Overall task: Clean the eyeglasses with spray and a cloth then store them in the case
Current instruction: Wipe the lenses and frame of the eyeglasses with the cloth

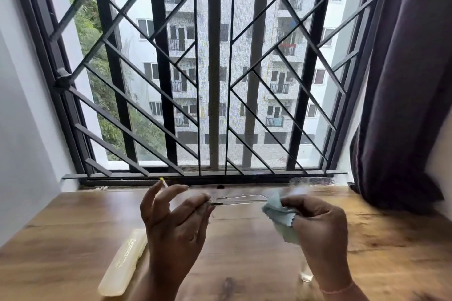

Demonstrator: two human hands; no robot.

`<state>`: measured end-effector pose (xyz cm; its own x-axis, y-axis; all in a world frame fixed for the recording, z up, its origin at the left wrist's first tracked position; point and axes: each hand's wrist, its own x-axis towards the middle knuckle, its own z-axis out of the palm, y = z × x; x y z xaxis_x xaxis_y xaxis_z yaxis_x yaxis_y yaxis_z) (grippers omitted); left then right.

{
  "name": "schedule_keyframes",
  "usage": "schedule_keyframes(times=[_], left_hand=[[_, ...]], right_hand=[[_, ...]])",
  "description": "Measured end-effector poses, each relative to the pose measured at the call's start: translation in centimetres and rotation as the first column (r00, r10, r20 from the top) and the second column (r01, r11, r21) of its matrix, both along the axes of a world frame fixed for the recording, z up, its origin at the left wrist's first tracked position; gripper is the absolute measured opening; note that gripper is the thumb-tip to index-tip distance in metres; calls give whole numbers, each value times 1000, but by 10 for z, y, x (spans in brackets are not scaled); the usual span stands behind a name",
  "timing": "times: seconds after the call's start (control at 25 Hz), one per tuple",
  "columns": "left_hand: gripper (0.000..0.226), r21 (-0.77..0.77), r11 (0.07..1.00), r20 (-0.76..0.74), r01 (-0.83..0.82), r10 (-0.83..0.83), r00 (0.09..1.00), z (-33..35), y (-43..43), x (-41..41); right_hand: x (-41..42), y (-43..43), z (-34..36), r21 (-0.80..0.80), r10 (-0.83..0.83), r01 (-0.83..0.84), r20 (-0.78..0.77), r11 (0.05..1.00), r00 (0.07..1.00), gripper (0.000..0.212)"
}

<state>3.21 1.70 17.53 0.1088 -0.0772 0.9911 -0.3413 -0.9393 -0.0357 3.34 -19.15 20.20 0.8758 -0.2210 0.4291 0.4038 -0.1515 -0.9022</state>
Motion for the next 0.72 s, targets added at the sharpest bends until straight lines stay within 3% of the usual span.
schedule_keyframes(times=[0.08, 0.16, 0.28, 0.4, 0.56, 0.72], left_hand=[[6, 8, 1000, -5, 22, -22, 1000, 0, -3, 0], [5, 22, 999, -10, 46, -45, 999, 1, -7, 0], [5, 62, 995, -17, 82, -81, 997, 1, -16, 0], [13, 91, 989, -11, 118, -117, 993, -1, -21, 0], [11, 86, 992, -11, 93, -92, 996, 2, -16, -3], [10, 10, 999, 38, 34, -34, 999, 7, 0, -3]], right_hand=[[3, 0, -5, -202, -88, 122, 169, 972, 982, 19], [6, 6, -7, -273, -114, 216, 344, 937, 932, 35], [5, 23, -9, -379, 28, 196, 511, 904, 859, 18], [5, 37, -15, -522, 192, 176, 576, 835, 795, 22], [8, 26, -9, -505, 240, 145, 619, 851, 748, 20], [10, -1, -4, -337, 80, 184, 636, 923, 768, 18]])
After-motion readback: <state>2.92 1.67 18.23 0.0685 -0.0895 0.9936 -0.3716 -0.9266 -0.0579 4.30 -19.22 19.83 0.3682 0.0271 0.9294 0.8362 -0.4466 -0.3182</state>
